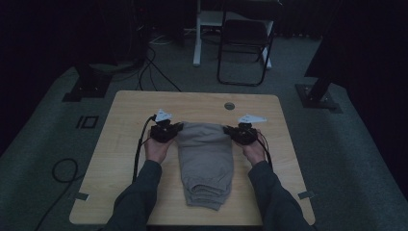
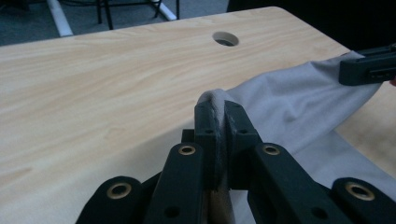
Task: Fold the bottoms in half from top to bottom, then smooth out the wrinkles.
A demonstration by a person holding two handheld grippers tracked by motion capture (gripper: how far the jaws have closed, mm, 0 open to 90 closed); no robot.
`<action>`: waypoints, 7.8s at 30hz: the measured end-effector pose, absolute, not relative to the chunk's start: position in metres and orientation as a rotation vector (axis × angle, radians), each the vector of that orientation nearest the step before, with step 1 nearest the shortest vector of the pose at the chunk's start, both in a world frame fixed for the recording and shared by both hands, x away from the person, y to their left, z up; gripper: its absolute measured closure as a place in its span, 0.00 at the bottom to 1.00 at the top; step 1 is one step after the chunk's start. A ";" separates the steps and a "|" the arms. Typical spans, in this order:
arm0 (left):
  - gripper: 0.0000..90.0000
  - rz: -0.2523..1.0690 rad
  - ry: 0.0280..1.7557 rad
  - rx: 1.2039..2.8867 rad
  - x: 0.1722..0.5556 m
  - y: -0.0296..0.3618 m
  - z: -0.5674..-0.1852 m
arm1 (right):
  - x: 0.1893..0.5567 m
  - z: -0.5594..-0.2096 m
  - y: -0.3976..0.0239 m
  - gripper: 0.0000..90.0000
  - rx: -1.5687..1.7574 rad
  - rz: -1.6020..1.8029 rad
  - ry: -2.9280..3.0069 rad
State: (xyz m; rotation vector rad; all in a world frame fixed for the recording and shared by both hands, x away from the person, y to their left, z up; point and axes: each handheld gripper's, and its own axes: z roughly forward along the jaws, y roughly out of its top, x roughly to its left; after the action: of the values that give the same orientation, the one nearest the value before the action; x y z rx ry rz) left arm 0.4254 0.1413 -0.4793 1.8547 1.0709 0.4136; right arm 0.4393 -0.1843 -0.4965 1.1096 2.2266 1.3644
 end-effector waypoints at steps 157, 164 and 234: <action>0.70 0.349 1.061 1.890 0.377 0.151 -0.504 | 0.382 -0.509 -0.188 0.60 1.021 1.257 2.294; 0.66 0.317 1.058 1.925 0.365 0.145 -0.515 | 0.374 -0.524 -0.173 0.56 0.996 1.209 2.378; 0.51 0.591 1.227 1.850 0.376 0.214 -0.520 | 0.391 -0.533 -0.225 0.38 1.225 1.117 2.201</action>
State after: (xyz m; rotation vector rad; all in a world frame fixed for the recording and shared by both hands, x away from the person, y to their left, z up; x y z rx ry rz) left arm 0.3763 0.2139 -0.5198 1.8495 1.2270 0.5909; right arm 0.3906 -0.2250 -0.5335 1.2252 2.2012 1.1175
